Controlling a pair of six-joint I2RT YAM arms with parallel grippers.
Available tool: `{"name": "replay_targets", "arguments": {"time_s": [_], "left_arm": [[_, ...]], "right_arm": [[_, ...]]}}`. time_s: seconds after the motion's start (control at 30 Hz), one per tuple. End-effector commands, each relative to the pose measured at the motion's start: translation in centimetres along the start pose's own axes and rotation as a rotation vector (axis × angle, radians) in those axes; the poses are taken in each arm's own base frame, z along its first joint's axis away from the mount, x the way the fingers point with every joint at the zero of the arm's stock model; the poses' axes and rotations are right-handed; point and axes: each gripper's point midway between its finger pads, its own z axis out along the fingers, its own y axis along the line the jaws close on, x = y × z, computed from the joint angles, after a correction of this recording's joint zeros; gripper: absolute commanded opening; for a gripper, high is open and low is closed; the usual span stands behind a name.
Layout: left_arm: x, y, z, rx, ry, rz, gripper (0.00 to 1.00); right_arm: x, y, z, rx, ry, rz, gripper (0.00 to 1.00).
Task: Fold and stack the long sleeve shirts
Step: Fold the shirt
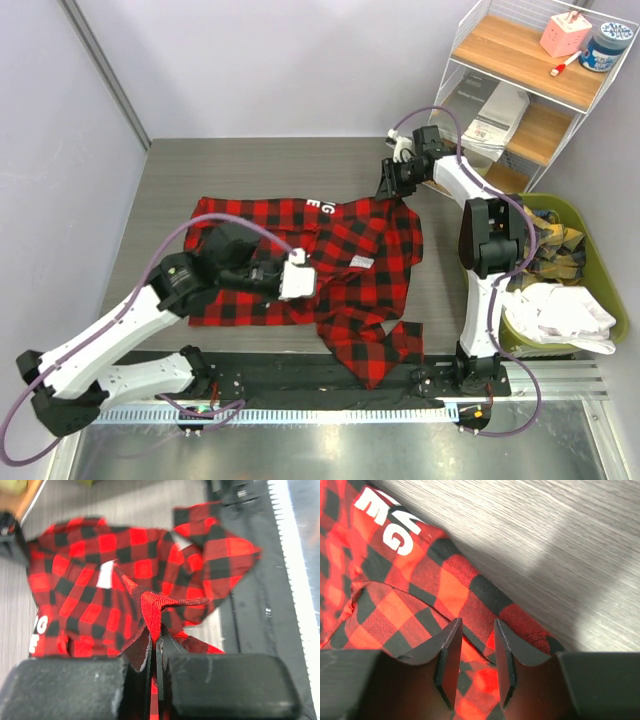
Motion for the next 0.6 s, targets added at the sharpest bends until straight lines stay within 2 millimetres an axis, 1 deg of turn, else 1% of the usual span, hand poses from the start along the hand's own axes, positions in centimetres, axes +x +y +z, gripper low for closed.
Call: {"name": "replay_targets", "arguments": {"time_s": [0.0, 0.03, 0.07, 0.13, 0.17, 0.2, 0.27, 0.3, 0.37, 0.47, 0.5, 0.53, 0.57], "left_arm": [[0.7, 4.7, 1.3, -0.149, 0.031, -0.069, 0.00], [1.0, 5.3, 1.1, -0.151, 0.025, -0.089, 0.00], [0.7, 4.9, 1.3, -0.116, 0.002, -0.092, 0.00], [1.2, 4.7, 1.6, -0.103, 0.002, -0.091, 0.00], [1.1, 5.2, 1.7, -0.124, -0.010, -0.070, 0.00], [1.7, 5.2, 2.0, -0.132, -0.001, -0.079, 0.00], [2.0, 6.1, 2.1, -0.182, -0.001, -0.081, 0.00], [1.9, 6.5, 2.3, -0.194, -0.006, -0.077, 0.00], [2.0, 6.6, 2.5, -0.187, 0.004, -0.084, 0.00], [0.6, 6.1, 2.4, -0.136, -0.028, -0.097, 0.00], [-0.5, 5.7, 2.2, -0.106, -0.063, -0.082, 0.00], [-0.9, 5.7, 2.0, -0.106, -0.074, -0.085, 0.00], [-1.3, 6.0, 1.8, -0.123, -0.085, -0.093, 0.00]], "right_arm": [[-0.6, -1.9, 0.3, 0.090, 0.004, -0.085, 0.36], [-0.5, -2.4, 0.5, 0.105, 0.011, -0.087, 0.36], [-0.7, -2.7, 0.5, 0.117, 0.009, -0.101, 0.36], [-0.5, -3.8, 0.9, 0.154, 0.025, -0.107, 0.35], [-1.0, -4.2, 0.9, 0.172, 0.016, -0.118, 0.35], [-1.0, -4.6, 1.1, 0.184, 0.021, -0.119, 0.34], [-1.1, -5.7, 1.4, 0.224, 0.027, -0.127, 0.34], [-1.1, -6.0, 1.5, 0.233, 0.030, -0.131, 0.33], [-1.1, -6.9, 1.8, 0.265, 0.039, -0.136, 0.33], [-0.8, -7.6, 2.4, 0.282, 0.068, -0.145, 0.33], [-0.7, -7.8, 2.6, 0.283, 0.077, -0.153, 0.33], [-0.5, -7.8, 2.7, 0.287, 0.089, -0.155, 0.33], [-0.8, -8.0, 2.5, 0.290, 0.089, -0.157, 0.33]]}}
